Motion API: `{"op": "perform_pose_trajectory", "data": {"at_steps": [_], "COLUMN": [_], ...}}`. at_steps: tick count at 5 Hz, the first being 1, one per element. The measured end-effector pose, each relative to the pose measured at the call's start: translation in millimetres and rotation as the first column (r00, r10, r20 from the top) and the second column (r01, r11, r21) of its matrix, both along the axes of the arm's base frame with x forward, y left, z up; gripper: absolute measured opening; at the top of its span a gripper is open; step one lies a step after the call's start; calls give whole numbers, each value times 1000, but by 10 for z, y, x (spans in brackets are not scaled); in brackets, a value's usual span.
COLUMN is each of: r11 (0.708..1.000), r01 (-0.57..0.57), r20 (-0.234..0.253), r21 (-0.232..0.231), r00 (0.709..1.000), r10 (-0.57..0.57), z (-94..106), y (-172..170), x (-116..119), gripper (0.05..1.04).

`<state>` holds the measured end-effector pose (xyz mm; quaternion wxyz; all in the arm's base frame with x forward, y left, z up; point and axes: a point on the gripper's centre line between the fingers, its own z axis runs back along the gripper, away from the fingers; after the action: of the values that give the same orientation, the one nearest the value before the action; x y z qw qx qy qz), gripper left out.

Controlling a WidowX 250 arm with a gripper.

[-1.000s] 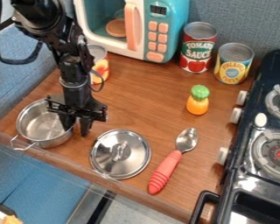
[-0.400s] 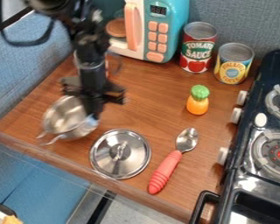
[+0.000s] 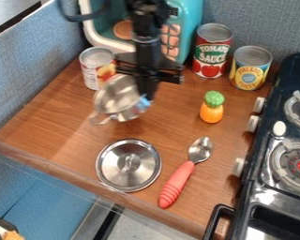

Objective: Move the silver pot to the middle of the table

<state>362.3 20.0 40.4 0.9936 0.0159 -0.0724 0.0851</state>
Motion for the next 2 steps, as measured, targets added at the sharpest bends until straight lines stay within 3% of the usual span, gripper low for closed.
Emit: {"op": "perform_pose_trajectory", "data": {"at_steps": [1, 2], "r11": [1000, 1000], "r01": [1, 0], "r20": [2, -27], "r21": [1, -9], "r00": [1000, 1000], "r10": [-1, 0], "z": [-102, -222], "y": [-28, -85], "x": [289, 442], "gripper": [59, 59]}}
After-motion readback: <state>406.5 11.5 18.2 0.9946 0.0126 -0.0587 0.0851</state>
